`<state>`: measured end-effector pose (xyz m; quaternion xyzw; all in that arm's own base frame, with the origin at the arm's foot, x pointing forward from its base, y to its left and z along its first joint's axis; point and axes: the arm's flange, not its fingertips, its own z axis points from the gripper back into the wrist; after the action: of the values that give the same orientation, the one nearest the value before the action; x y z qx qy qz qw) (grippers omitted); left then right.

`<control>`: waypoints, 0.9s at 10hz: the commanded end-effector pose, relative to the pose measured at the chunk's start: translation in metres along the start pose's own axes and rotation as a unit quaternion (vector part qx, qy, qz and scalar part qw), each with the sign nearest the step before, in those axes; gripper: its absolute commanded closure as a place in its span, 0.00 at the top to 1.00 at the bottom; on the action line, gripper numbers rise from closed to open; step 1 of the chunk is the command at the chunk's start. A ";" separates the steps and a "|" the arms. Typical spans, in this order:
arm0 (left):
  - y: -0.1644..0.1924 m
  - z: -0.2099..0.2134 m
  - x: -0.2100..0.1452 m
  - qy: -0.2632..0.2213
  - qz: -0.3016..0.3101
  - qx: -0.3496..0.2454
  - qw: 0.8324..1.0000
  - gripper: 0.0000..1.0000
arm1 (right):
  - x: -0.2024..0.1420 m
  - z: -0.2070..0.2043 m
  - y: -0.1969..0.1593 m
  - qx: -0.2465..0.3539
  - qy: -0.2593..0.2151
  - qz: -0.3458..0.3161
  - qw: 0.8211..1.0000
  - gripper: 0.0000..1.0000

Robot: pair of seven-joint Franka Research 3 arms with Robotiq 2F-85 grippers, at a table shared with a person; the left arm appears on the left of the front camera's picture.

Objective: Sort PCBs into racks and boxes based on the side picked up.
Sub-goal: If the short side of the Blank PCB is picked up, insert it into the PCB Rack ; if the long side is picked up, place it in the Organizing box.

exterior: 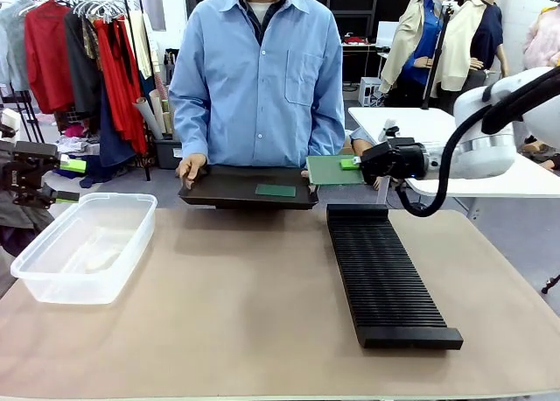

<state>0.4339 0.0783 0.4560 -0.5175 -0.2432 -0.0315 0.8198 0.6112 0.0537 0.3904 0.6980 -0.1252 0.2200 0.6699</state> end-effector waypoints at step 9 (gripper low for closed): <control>-0.002 0.001 0.000 0.000 -0.002 -0.002 1.000 1.00 | -0.075 0.073 -0.006 -0.071 -0.036 0.296 0.952 0.00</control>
<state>0.4339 0.0783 0.4560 -0.5175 -0.2432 -0.0315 0.8198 0.5564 -0.0239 0.3557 0.5964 -0.3332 0.3654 0.6323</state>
